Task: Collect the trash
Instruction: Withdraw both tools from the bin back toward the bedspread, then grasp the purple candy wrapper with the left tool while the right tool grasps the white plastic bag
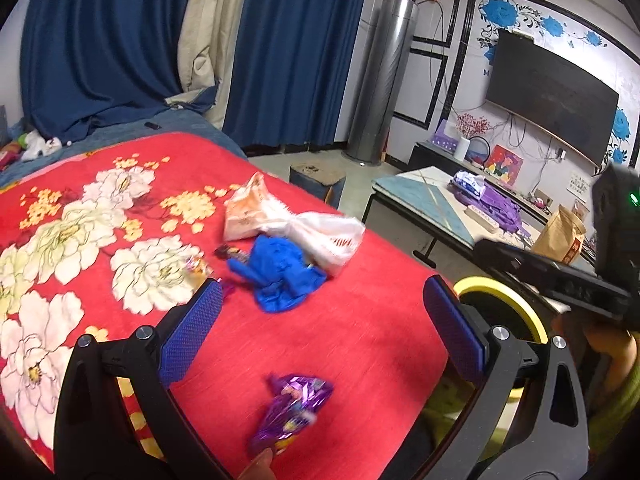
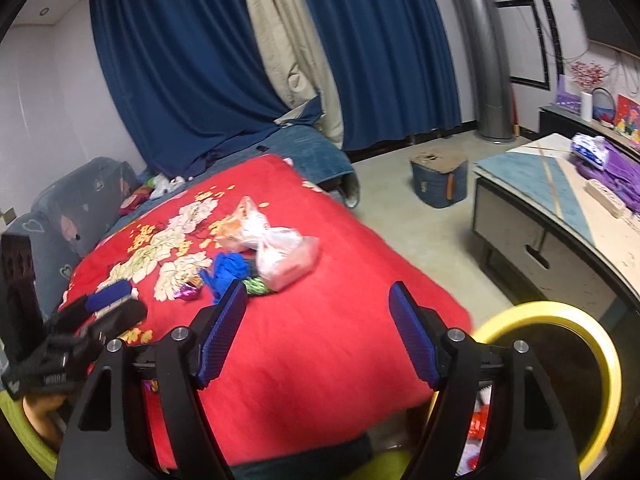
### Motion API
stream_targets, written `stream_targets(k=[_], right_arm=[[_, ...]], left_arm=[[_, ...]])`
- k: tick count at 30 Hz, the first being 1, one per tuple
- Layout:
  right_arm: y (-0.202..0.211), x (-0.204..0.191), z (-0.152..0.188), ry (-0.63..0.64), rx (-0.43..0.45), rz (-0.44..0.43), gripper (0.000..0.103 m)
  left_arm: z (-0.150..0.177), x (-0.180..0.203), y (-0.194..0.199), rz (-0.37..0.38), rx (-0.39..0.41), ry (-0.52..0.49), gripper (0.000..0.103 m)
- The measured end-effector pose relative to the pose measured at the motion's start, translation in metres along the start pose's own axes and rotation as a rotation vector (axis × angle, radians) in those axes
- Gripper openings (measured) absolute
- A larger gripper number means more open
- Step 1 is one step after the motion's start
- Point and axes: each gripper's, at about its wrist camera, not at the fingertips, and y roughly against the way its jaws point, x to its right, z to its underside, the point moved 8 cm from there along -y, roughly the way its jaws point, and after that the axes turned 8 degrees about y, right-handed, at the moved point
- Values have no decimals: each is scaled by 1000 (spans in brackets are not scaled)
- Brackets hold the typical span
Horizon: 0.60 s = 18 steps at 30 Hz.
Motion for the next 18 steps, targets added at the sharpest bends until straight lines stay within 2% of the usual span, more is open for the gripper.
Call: stream_targets(k=[4, 10, 17, 18], right_arm=[[-28, -16, -12, 13, -15, -25, 71], [-70, -27, -23, 20, -50, -9, 70], [-112, -23, -20, -14, -127, 12, 50], [-117, -23, -19, -16, -135, 12, 47]], left_arm=[[10, -10, 5, 13, -43, -19, 92], [37, -17, 3, 50, -150, -58, 91], [52, -21, -3, 62, -215, -81, 86], [54, -22, -4, 63, -227, -83, 83]])
